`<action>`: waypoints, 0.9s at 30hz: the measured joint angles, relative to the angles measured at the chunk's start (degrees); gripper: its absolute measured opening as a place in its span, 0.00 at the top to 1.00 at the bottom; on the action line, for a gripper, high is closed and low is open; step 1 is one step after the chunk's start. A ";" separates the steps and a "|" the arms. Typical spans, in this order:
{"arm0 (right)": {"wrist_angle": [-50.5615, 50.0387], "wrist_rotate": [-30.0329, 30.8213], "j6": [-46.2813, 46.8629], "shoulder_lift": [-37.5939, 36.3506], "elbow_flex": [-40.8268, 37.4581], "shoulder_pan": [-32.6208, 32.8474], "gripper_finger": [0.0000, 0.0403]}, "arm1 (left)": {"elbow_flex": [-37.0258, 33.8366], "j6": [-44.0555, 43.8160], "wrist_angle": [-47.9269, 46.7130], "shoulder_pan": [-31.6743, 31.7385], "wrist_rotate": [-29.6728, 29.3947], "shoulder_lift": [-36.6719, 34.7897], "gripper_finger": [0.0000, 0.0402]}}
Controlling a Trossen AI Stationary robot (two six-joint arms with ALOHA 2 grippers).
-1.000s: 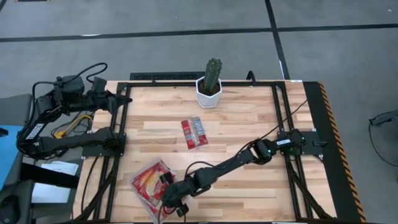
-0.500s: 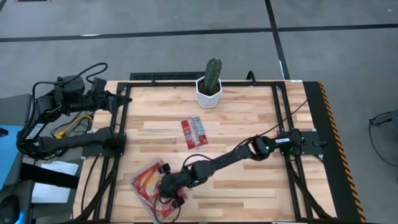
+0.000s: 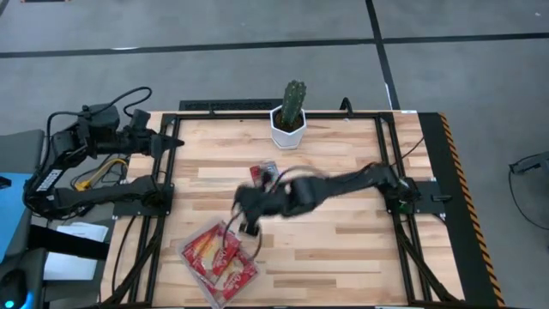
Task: Sort popcorn bags into baskets
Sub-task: Put the red popcorn bag into the transparent bin
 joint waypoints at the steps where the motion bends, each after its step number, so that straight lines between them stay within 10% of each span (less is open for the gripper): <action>1: -4.34 0.17 4.39 -1.62 -0.04 -0.62 0.81 | 0.00 -0.16 -0.22 0.00 1.13 0.33 0.43; 11: -39.44 3.58 35.03 -6.56 -4.98 -3.72 0.40 | 0.00 3.99 -0.67 0.00 1.27 5.76 0.42; 27: 0.33 -20.52 37.71 -9.71 -44.48 -10.51 0.37 | -0.05 9.15 4.78 0.00 3.50 16.84 0.41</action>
